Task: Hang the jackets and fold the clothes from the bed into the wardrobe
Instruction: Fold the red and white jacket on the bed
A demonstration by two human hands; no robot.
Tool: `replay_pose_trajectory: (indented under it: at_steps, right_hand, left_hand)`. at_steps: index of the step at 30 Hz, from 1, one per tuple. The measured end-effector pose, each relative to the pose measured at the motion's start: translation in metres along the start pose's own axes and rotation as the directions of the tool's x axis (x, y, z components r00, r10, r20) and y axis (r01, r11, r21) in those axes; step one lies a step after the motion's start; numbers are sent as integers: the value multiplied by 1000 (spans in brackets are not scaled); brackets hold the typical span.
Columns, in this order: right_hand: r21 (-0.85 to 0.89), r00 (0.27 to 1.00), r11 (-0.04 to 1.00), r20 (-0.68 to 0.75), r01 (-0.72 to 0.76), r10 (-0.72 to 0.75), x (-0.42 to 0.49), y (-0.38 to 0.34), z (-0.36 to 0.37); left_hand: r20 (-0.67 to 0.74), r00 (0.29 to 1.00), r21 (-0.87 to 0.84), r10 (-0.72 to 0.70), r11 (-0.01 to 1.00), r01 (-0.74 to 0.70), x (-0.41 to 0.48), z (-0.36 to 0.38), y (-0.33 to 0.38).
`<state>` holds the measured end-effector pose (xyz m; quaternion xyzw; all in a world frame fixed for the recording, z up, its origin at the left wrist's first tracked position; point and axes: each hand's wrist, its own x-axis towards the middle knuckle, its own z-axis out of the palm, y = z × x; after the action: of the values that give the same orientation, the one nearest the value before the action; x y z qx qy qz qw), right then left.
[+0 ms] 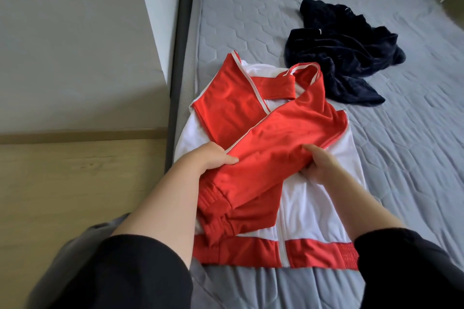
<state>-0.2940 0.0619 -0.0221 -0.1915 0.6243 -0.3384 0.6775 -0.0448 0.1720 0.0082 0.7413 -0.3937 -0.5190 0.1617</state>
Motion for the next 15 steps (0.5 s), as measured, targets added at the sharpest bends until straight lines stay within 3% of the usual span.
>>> replay_pose_trajectory:
  at_steps: [2, 4, 7, 10, 12, 15]
  right_hand:
    - [-118, 980, 986, -148, 119, -136, -1, 6, -9]
    - [-325, 921, 919, -240, 222, -308, -5, 7, -19]
    - [-552, 833, 760, -198, 342, -518, -19, 13, -22]
    - [-640, 692, 614, -173, 462, -701, -37, 18, -13]
    - [-601, 714, 621, -116, 503, -691, -48, 23, -9]
    - [-407, 840, 779, -50, 477, -540, -56, 26, -14]
  left_hand:
    - [70, 998, -89, 7, 996, 0, -10, -1, 1]
    - [150, 988, -43, -27, 999, 33, -20, -3, -1]
    - [154, 988, -57, -25, 998, 34, -33, -1, 0]
    - [196, 976, -306, 99, 951, -35, -45, 10, 12]
    - [188, 951, -401, 246, 903, -154, -49, 21, 23]
    - [260, 891, -511, 373, 836, -201, -56, 34, 35]
